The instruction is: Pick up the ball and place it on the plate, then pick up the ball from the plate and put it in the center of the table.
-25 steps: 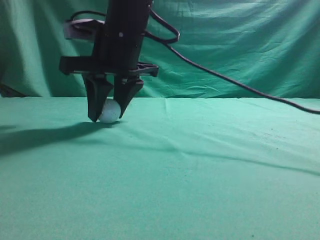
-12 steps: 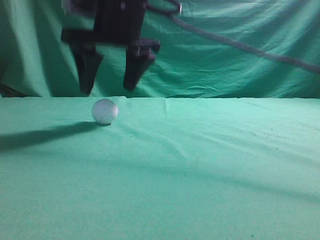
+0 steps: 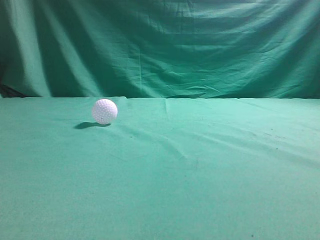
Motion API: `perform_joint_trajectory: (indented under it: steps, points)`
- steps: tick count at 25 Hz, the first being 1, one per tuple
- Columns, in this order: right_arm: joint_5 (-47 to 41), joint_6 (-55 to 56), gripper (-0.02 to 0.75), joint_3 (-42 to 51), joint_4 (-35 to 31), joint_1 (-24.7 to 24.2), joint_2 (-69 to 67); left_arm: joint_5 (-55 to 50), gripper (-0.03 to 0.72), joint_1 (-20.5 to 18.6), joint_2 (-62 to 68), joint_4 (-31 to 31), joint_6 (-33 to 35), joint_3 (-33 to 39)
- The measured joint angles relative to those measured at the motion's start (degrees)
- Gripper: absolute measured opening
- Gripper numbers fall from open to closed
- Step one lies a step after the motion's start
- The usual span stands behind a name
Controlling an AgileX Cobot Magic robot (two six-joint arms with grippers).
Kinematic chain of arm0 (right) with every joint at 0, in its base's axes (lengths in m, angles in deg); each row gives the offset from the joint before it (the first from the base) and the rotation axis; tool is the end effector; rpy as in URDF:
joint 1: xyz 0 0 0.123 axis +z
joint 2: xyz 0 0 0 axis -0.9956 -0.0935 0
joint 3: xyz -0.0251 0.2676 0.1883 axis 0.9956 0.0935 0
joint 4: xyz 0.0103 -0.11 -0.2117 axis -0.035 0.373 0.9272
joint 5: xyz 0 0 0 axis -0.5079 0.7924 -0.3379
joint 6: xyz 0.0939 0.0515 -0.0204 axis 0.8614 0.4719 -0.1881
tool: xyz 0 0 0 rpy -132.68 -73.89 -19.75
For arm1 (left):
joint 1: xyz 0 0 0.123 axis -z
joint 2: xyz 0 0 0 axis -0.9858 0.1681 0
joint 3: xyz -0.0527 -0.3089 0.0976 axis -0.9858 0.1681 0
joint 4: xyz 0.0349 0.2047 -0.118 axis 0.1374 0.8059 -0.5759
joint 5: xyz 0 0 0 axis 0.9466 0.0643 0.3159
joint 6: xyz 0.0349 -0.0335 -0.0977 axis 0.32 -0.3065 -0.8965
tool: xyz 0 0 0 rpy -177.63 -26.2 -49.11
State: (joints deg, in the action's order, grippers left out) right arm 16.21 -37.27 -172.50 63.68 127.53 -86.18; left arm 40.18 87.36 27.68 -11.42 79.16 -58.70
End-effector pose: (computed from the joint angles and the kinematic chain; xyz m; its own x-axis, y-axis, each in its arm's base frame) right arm 0.3306 0.3090 0.4123 -0.5304 -0.6099 -0.5888 -0.7343 0.6776 -0.0406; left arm 0.0911 -0.0436 0.3070 -0.4530 0.1975 -0.8694 0.4383 0.8985 -0.0243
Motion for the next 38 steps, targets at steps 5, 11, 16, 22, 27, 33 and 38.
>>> perform_joint_trajectory:
  steps: [5,11,16,22,27,33,38]
  points:
    - [-0.2,2.1,0.0,3.0,0.4,0.0,9.3,-2.5,0.0,0.9,-2.6,-2.8,-0.1,0.0]
    - [-0.4,2.3,0.0,15.7,3.3,0.0,24.1,-3.9,0.0,0.9,-13.3,-4.9,-0.1,0.0]
    - [-0.5,2.3,0.0,29.7,3.6,0.0,36.0,-5.2,0.0,0.9,-22.4,-5.0,-0.1,0.0]
    - [2.7,3.1,0.0,48.3,3.6,0.0,51.9,-9.7,0.0,1.0,-26.9,-2.3,-0.2,0.0]
    - [8.7,5.0,0.0,62.8,3.6,0.0,65.6,-10.7,0.0,1.0,-27.2,-1.2,-0.8,0.0]
    - [13.8,7.1,0.0,77.1,3.6,0.0,81.4,-11.0,0.0,1.0,-27.2,3.4,-5.6,0.0]
    - [17.3,10.1,0.0,86.3,3.5,0.0,92.7,-11.6,0.0,1.0,-27.2,4.5,-7.3,0.0]
